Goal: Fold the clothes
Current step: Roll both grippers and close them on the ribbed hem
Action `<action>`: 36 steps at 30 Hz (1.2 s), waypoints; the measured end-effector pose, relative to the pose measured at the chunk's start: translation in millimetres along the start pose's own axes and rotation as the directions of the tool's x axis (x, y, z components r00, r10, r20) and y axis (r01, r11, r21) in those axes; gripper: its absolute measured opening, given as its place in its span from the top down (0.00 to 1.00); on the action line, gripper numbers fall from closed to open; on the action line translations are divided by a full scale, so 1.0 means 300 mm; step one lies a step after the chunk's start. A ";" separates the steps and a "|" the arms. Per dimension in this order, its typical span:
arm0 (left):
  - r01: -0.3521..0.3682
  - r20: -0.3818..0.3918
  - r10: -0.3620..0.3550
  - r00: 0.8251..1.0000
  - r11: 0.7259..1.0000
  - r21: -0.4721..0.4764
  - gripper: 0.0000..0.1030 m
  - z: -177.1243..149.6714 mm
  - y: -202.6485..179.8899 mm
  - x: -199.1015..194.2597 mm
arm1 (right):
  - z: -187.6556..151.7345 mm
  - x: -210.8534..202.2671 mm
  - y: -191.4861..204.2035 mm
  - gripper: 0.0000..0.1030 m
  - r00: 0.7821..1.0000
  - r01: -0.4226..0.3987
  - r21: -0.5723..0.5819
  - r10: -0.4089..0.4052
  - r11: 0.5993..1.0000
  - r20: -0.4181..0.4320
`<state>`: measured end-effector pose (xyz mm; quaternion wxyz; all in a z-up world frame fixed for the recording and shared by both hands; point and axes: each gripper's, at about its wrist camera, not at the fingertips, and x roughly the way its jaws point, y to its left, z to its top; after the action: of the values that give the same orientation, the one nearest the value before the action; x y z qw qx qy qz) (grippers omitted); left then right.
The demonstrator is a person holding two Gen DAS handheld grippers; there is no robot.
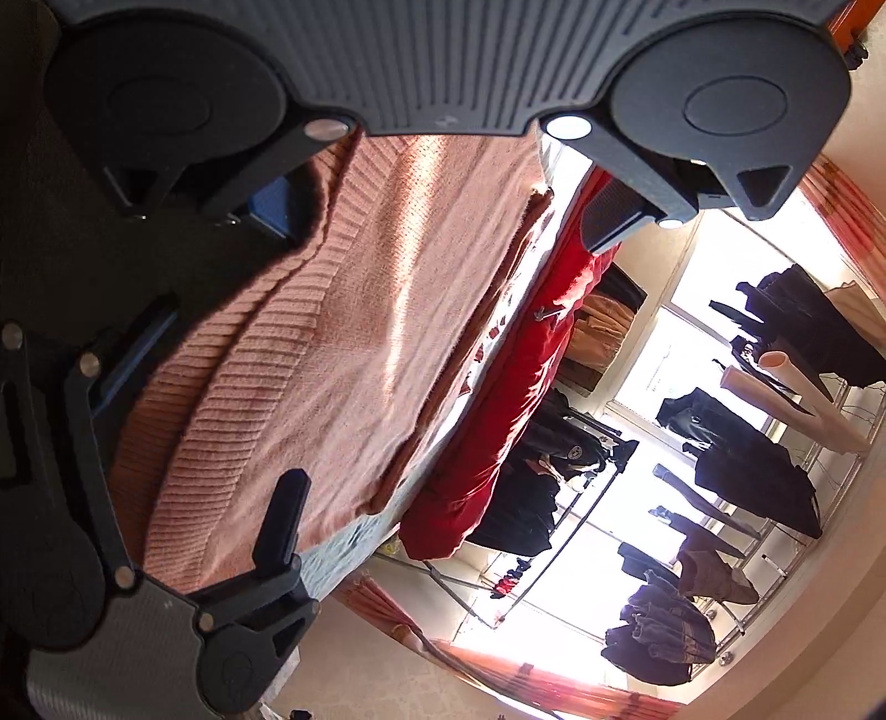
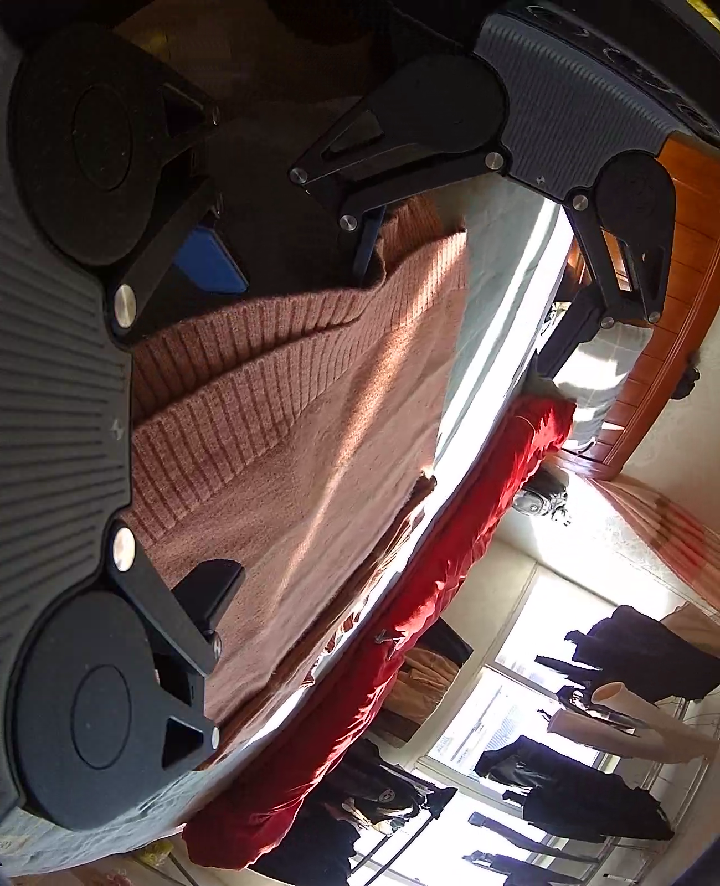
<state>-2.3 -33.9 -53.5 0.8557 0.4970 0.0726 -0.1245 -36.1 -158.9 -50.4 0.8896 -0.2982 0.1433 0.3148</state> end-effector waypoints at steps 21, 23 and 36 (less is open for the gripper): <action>0.057 0.033 -0.055 0.998 0.997 -0.044 0.01 -0.019 -0.038 0.061 | 0.052 0.039 0.088 0.00 0.937 0.337 -0.217 -0.348 0.916 -0.014; 0.029 0.025 -0.028 0.999 0.999 -0.045 0.01 -0.023 -0.027 0.073 | 0.061 0.036 0.080 0.00 0.937 0.339 -0.211 -0.349 0.917 -0.011; -0.042 -0.102 0.041 0.994 0.999 -0.010 0.00 -0.142 0.038 0.057 | -0.074 0.002 -0.004 0.00 0.882 0.407 -0.236 -0.447 0.883 -0.151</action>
<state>17.3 6.1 -69.2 0.8563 0.4988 0.1067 -0.0806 -36.4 -173.3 -67.5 0.8839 -0.4395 0.1309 0.0912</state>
